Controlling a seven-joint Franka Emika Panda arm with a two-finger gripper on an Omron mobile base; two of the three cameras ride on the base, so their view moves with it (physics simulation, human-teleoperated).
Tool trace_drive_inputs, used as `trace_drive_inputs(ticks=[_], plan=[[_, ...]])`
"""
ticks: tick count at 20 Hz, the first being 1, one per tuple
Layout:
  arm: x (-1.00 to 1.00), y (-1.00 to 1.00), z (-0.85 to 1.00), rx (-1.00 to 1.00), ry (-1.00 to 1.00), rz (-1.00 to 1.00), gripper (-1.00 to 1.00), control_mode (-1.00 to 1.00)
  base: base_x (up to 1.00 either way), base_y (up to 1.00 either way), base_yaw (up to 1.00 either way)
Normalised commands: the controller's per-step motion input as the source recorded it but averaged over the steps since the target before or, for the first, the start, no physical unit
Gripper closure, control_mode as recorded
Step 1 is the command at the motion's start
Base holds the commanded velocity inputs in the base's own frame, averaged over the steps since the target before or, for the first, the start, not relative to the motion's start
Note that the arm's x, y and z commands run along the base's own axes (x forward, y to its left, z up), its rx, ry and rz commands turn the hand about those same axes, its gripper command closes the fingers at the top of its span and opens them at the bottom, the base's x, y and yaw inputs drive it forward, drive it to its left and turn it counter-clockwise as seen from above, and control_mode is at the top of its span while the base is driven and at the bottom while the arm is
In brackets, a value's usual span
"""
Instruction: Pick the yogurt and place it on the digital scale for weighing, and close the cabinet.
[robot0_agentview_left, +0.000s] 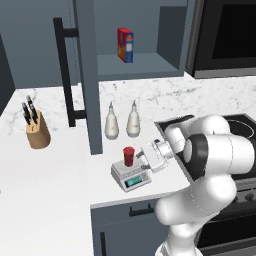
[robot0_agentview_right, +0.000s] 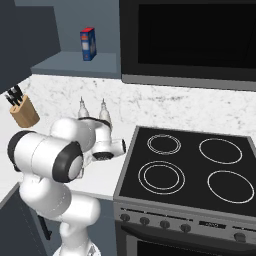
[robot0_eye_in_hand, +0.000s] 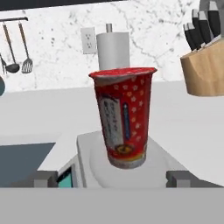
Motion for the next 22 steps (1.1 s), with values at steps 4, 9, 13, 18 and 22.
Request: trace_drive_inputs(ticks=[4, 9, 13, 18, 22], plan=[[-0.42, -0.10, 0.50, -0.01, -0.22, 0.01, -1.00, -1.00, 0.00, 0.00, 0.00], [-0.87, 0.02, 1.00, -0.06, -0.63, 0.11, -1.00, -1.00, 0.00, 0.00, 0.00], [-0.93, 0.03, 1.00, -0.08, -0.62, 0.10, -1.00, -1.00, 0.00, 0.00, 0.00], [-0.96, 0.09, 1.00, -0.03, -0.39, 0.00, -1.00, -1.00, 0.00, 0.00, 0.00], [-1.00, 0.26, 1.00, 0.00, -0.40, 0.00, -1.00, -1.00, 0.00, 0.00, 0.00]])
